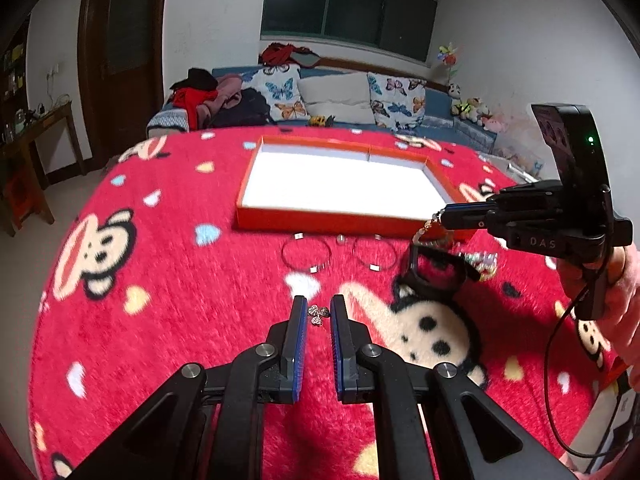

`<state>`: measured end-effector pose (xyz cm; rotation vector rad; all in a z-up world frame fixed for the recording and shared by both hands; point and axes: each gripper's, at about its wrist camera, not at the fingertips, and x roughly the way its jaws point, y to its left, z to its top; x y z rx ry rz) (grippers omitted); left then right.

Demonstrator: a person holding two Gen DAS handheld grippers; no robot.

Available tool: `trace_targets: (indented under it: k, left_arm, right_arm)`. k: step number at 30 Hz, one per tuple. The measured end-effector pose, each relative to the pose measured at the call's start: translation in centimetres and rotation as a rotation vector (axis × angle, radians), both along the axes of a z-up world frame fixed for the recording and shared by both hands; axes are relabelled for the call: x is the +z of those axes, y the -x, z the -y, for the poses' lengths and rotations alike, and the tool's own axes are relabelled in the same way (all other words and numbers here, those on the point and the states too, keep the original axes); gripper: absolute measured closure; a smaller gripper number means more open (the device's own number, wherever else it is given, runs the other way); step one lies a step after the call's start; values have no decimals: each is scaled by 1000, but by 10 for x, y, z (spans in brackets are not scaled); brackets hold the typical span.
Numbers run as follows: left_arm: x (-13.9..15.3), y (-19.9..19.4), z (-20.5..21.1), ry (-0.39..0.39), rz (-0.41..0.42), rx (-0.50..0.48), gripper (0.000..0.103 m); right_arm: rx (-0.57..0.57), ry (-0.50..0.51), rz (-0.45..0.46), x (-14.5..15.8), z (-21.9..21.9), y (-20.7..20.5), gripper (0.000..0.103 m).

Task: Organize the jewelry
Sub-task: 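Grasp the green bead bracelet with the right tool while the left tool holds the pendant, then carry both pieces into the orange tray and open both tools to release them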

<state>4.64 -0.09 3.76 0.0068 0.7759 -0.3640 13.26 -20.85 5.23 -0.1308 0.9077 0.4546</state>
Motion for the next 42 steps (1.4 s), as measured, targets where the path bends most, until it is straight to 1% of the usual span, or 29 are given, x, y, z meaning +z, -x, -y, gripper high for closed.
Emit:
trace_targets:
  k: [9, 16, 18, 21, 26, 29, 32, 38, 42]
  left_arm:
    - [51, -16, -5, 7, 83, -25, 91]
    - [105, -49, -4, 10, 170, -58, 91]
    - [122, -61, 0, -7, 204, -68, 91]
    - [140, -82, 4, -26, 237, -75, 91]
    - [158, -118, 9, -35, 259, -86, 91]
    - [159, -140, 16, -53, 253, -93, 91]
    - [150, -159, 22, -68, 230, -97, 91]
    - [119, -186, 32, -75, 170, -112, 91]
    - [95, -196, 37, -80, 134, -128, 91]
  right_arm:
    - [-78, -69, 77, 34, 16, -9, 97]
    - [-143, -142, 111, 55, 34, -22, 97]
    - [-157, -164, 109, 58, 39, -28, 97]
    - [-170, -158, 114, 59, 41, -34, 97]
    - [-198, -146, 93, 47, 48, -44, 97]
    - [-221, -153, 69, 35, 53, -49, 97]
    - [-242, -155, 35, 20, 58, -53, 97]
    - [-268, -146, -11, -3, 64, -54, 97]
    - [-280, -146, -36, -15, 67, -54, 97]
